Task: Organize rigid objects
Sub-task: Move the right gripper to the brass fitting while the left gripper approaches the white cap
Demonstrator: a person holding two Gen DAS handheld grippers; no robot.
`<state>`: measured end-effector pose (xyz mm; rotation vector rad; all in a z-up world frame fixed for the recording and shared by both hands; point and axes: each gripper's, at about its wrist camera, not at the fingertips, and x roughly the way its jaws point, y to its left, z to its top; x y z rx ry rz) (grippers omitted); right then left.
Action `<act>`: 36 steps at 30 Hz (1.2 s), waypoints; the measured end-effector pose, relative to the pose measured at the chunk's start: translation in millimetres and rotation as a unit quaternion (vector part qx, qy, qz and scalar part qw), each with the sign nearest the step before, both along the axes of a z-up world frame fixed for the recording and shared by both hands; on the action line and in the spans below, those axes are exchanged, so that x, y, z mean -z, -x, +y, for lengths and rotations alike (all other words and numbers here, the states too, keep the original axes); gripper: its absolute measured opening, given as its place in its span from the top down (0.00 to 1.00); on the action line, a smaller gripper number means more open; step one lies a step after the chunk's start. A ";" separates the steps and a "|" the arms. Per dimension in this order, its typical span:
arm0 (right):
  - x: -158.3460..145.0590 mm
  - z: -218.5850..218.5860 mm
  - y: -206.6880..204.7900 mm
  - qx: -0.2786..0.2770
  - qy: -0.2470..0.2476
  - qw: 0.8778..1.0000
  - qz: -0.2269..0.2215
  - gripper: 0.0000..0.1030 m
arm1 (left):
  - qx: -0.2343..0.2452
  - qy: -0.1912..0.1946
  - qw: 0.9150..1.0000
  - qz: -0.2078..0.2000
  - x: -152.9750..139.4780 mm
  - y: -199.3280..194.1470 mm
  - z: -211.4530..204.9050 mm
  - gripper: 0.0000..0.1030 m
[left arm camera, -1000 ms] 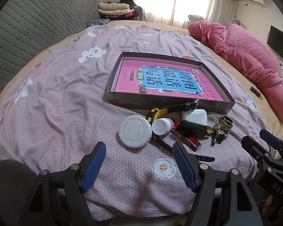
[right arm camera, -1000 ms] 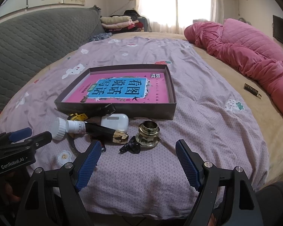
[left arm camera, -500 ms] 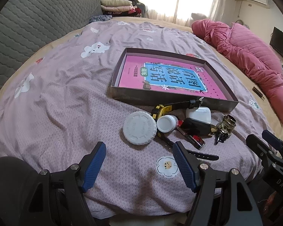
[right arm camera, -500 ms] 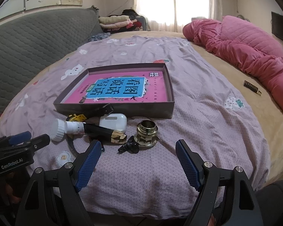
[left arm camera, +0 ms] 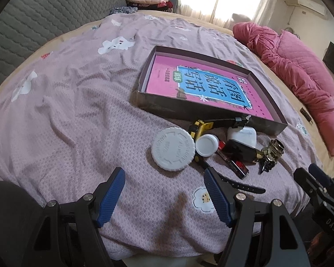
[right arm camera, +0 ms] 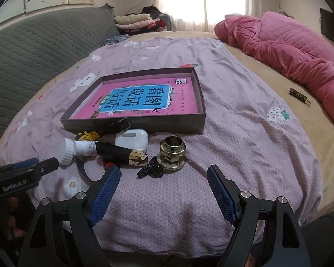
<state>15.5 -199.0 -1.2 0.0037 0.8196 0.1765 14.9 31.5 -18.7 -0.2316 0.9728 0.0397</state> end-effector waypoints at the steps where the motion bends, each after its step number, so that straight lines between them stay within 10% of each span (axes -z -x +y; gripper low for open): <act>1: 0.3 -0.2 -0.8 0.000 -0.001 1.000 0.001 0.21 | 0.001 0.005 1.000 0.002 1.6 -2.1 1.9 0.30; 36: 38.9 -4.7 -58.2 0.006 0.022 0.998 0.062 0.22 | 0.009 0.057 0.998 0.028 26.4 -44.1 17.1 0.30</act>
